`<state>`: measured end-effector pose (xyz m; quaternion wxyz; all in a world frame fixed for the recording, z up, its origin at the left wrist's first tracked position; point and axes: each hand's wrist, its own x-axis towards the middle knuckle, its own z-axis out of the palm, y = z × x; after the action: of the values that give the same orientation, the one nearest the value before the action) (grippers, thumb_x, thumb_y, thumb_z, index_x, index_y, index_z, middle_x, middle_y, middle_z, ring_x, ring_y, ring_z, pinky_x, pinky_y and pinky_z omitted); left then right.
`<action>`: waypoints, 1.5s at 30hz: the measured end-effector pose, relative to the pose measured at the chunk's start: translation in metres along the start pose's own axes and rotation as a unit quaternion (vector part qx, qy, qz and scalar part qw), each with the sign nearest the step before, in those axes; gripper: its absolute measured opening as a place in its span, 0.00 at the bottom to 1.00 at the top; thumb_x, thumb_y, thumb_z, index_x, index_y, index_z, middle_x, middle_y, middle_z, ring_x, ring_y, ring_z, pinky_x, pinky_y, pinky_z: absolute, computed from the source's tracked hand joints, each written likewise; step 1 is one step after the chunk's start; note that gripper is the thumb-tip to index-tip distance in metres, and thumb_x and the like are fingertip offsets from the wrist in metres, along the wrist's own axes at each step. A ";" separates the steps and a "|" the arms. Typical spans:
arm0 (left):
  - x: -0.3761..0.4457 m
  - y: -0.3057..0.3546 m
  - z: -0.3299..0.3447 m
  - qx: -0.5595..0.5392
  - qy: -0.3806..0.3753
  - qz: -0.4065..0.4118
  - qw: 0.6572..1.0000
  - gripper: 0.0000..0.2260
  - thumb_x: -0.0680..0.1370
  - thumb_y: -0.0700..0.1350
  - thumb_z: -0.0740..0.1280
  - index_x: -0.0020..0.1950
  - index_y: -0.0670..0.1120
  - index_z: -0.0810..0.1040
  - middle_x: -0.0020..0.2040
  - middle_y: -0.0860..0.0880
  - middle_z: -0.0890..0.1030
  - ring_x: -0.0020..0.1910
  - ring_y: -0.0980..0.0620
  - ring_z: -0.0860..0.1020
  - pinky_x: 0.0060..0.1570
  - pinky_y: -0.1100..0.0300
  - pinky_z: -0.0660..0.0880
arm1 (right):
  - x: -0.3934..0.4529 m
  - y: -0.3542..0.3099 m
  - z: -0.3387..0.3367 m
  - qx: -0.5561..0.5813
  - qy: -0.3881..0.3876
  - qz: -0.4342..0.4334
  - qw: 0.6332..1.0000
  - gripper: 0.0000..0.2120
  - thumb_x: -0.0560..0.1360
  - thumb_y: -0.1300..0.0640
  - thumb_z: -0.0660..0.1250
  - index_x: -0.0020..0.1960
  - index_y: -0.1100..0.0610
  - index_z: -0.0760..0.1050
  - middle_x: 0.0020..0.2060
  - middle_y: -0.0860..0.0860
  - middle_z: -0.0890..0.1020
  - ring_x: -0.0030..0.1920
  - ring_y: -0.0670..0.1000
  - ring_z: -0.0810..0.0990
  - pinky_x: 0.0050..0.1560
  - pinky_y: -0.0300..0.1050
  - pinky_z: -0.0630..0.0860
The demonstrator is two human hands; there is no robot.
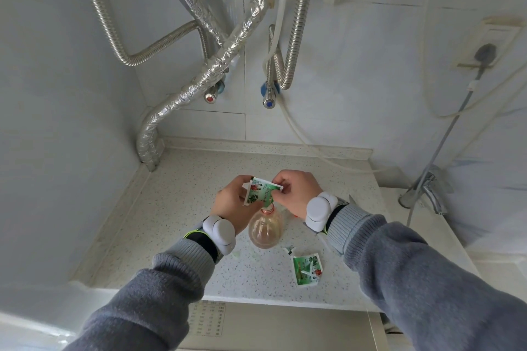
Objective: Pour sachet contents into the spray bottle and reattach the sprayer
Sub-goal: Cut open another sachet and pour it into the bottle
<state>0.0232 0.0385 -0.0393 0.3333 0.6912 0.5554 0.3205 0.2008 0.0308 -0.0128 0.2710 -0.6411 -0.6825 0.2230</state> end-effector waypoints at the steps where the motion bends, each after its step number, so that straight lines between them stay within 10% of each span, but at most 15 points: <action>1: 0.000 0.000 0.000 0.001 0.001 -0.001 1.000 0.21 0.70 0.45 0.76 0.60 0.53 0.74 0.39 0.61 0.79 0.35 0.68 0.77 0.31 0.78 0.70 | 0.000 -0.001 0.000 0.001 0.001 -0.002 1.000 0.04 0.70 0.60 0.71 0.45 0.53 0.82 0.40 0.47 0.86 0.37 0.45 0.82 0.42 0.36 0.79; 37: -0.007 -0.008 0.007 -0.129 -0.011 -0.061 0.990 0.12 0.74 0.50 0.71 0.56 0.54 0.74 0.38 0.53 0.85 0.33 0.57 0.83 0.34 0.62 0.76 | 0.000 -0.004 0.000 0.021 0.004 0.064 0.998 0.05 0.73 0.55 0.71 0.49 0.52 0.81 0.36 0.48 0.86 0.37 0.48 0.84 0.44 0.48 0.82; 45: -0.011 -0.010 0.004 -0.176 -0.020 -0.082 0.981 0.12 0.77 0.48 0.67 0.59 0.49 0.75 0.37 0.48 0.85 0.30 0.57 0.80 0.34 0.59 0.72 | 0.003 -0.014 -0.013 0.158 -0.039 0.209 0.964 0.07 0.74 0.61 0.68 0.51 0.57 0.81 0.28 0.52 0.82 0.19 0.42 0.75 0.21 0.34 0.71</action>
<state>0.0189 0.0290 -0.0507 0.4864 0.5800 0.5380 0.3709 0.1990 0.0324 0.0065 0.2897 -0.7092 -0.4993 0.4047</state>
